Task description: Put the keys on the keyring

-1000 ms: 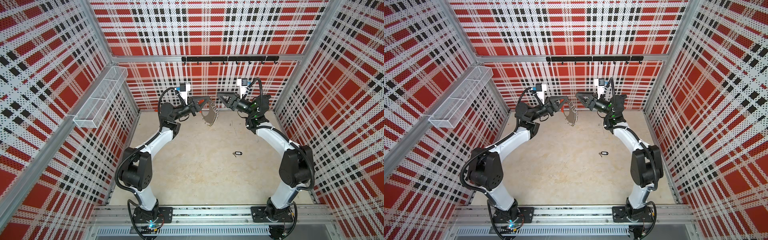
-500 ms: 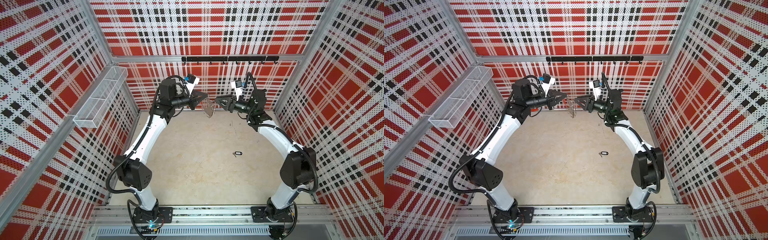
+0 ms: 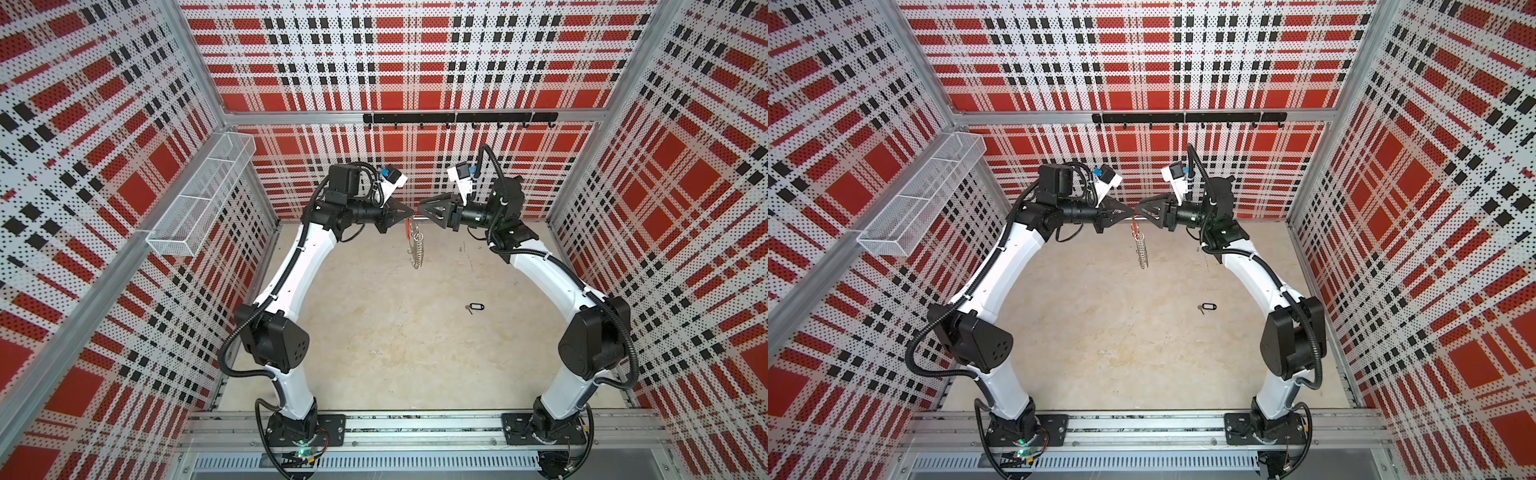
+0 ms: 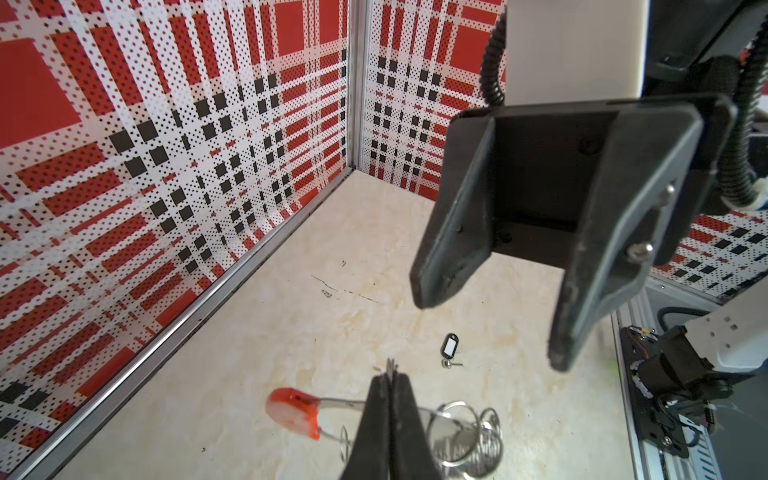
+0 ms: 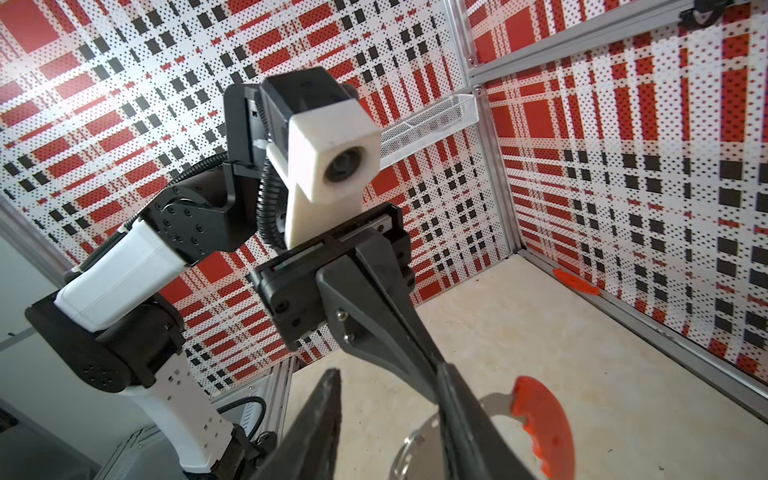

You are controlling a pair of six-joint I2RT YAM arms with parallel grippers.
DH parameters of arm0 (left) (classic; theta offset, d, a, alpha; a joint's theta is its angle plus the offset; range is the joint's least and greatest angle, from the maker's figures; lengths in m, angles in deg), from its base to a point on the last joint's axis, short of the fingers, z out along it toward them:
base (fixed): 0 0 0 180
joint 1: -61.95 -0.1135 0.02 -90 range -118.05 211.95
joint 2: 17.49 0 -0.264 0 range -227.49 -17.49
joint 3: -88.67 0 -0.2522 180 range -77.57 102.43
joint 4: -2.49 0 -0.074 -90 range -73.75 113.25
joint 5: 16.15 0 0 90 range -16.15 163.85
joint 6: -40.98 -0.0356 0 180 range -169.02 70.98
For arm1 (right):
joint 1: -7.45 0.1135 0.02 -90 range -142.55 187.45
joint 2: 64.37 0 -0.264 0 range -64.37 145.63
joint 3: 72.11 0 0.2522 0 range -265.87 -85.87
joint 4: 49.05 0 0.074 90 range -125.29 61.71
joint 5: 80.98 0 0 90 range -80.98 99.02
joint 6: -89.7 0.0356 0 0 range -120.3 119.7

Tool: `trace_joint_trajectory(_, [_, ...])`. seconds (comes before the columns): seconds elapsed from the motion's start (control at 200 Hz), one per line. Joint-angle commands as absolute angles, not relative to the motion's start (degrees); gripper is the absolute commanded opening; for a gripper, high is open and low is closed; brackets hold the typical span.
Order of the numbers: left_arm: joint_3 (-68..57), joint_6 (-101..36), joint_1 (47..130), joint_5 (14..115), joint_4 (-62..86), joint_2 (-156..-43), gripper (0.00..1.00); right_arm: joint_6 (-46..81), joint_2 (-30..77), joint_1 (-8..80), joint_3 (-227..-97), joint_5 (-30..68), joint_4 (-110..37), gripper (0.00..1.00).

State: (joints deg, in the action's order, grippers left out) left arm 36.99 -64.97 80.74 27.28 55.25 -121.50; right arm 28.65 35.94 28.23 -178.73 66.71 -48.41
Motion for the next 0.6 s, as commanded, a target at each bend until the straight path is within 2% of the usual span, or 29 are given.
trace_joint_trajectory(0.0, [39.15,-66.01,81.03,25.52,55.54,-121.03,0.00,25.83,37.04,28.35,-179.89,68.36,-46.14,0.35])
trace_joint_trajectory(0.381, [39.06,-66.07,81.11,24.87,55.51,-120.45,0.00,18.53,37.75,28.20,-180.53,65.81,-37.59,0.36])
trace_joint_trajectory(0.596, [39.07,-66.07,81.47,24.54,55.53,-120.19,0.00,18.40,38.15,28.21,-180.57,66.13,-37.37,0.30])
